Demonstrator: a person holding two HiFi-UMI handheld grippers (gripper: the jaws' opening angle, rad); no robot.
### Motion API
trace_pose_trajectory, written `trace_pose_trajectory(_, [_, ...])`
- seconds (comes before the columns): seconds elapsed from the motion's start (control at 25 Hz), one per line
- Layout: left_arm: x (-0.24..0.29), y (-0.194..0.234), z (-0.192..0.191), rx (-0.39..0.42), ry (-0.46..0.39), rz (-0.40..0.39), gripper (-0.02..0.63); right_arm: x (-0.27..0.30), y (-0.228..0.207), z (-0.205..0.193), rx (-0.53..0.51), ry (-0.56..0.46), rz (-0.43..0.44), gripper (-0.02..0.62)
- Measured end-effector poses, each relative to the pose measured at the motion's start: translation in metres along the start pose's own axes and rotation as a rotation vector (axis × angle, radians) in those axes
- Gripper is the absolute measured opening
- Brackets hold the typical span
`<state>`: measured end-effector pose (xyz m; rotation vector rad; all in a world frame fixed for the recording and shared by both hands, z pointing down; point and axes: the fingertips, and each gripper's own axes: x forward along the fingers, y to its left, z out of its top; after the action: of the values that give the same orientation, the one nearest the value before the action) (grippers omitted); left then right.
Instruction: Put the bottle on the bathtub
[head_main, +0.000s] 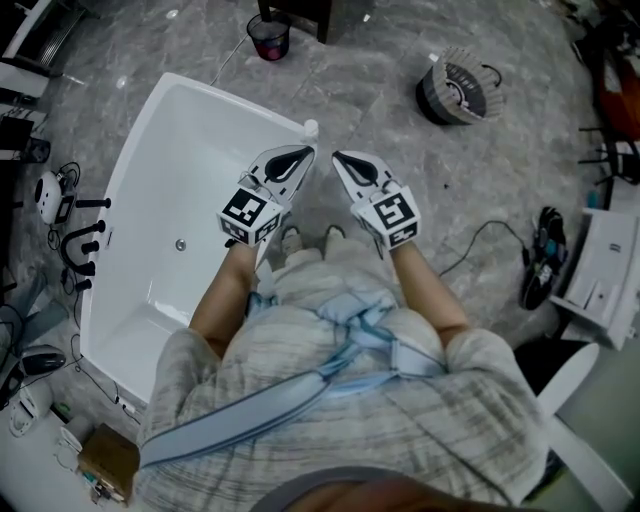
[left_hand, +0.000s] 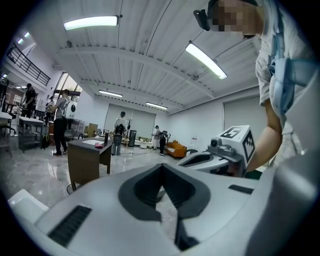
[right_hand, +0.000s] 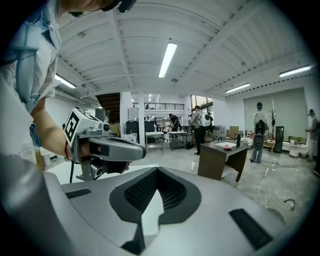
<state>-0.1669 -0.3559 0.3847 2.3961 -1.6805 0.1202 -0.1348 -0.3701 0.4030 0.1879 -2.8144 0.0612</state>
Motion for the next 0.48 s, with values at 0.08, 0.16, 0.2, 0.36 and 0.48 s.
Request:
trace_pose_trajectory(0.08, [0.001,-0.002,0.004,0.01,-0.001,-0.005,0.003,-0.001,-0.004,0.007,-0.008,-0.011,-0.006,0.005])
trace_pose_trajectory(0.16, [0.001,-0.004,0.007,0.019,-0.002,-0.007,0.003,-0.003,-0.007,0.013,-0.016,-0.021,-0.008,0.005])
trace_pose_trajectory(0.2, [0.0,-0.005,0.009,0.023,-0.003,-0.007,0.003,-0.004,-0.008,0.016,-0.017,-0.026,-0.007,0.005])
trace_pose_trajectory(0.36, [-0.005,-0.007,0.013,0.036,-0.003,-0.012,0.003,-0.006,-0.007,0.021,-0.032,-0.025,-0.005,0.005])
trace_pose_trajectory(0.48, [-0.007,-0.008,0.012,0.03,0.008,-0.025,0.003,-0.009,-0.008,0.025,-0.055,-0.036,-0.026,0.005])
